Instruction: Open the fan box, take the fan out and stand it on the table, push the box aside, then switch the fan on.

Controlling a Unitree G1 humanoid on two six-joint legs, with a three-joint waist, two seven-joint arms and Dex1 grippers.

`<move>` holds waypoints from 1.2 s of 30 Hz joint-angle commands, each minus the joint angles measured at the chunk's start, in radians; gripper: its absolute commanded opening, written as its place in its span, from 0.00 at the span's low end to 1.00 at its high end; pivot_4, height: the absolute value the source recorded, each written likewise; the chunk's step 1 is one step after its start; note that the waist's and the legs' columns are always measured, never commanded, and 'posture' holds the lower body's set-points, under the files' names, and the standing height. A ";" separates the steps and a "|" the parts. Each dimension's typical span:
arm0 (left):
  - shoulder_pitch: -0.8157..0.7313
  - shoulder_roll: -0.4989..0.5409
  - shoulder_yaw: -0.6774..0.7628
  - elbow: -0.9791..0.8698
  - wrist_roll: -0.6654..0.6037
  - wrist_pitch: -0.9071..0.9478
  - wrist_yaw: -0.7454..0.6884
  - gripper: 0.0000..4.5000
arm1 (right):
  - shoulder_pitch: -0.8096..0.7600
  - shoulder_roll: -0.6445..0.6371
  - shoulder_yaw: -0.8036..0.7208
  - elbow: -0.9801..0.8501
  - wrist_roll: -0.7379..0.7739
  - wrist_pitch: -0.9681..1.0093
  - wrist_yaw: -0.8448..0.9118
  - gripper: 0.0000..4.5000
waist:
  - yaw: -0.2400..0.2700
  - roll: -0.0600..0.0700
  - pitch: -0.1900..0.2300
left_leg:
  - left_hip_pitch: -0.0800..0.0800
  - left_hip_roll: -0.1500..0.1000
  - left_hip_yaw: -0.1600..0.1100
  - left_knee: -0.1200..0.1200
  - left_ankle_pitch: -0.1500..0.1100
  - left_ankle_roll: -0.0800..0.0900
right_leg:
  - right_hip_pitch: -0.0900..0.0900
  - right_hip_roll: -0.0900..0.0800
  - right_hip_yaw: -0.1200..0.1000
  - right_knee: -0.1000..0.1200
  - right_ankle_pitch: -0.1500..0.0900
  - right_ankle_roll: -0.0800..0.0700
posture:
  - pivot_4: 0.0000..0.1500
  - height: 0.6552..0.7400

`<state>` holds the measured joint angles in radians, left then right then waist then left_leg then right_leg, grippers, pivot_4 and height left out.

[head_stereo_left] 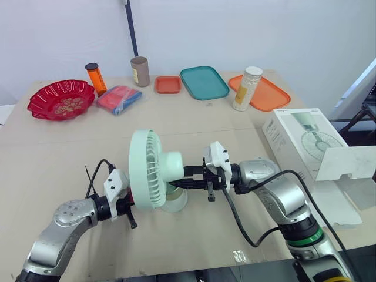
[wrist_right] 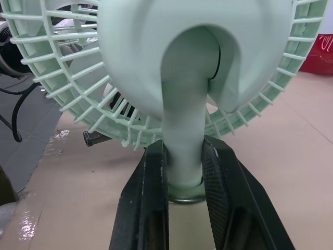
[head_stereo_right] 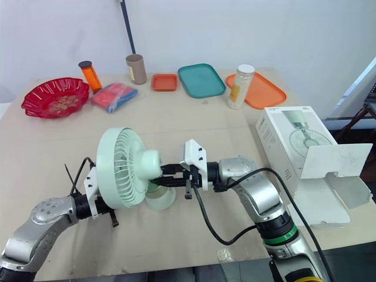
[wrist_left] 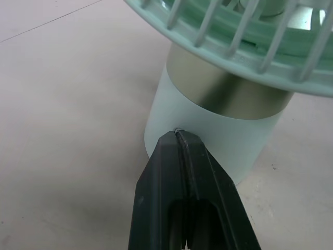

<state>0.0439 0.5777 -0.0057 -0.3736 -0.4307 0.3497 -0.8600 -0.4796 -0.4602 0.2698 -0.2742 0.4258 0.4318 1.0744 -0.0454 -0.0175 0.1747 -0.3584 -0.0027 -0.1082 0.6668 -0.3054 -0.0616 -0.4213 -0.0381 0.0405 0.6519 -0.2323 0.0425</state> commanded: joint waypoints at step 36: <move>-0.022 0.000 -0.033 -0.064 -0.017 0.002 -0.021 0.01 | 0.008 0.016 0.022 -0.029 -0.015 -0.025 -0.017 0.08 | 0.000 0.000 0.000 | 0.000 0.000 0.000 0.001 0.000 0.000 | 0.001 0.000 0.000 0.000 0.000 0.000 | 1.00 1.00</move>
<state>0.0391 0.5778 -0.0101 -0.3742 -0.4306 0.3603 -0.8603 -0.4758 -0.4521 0.2767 -0.2761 0.4174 0.4163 1.0648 -0.0453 -0.0172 0.1743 -0.3583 -0.0031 -0.1083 0.6676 -0.3054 -0.0616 -0.4206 -0.0385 0.0404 0.6520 -0.2322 0.0427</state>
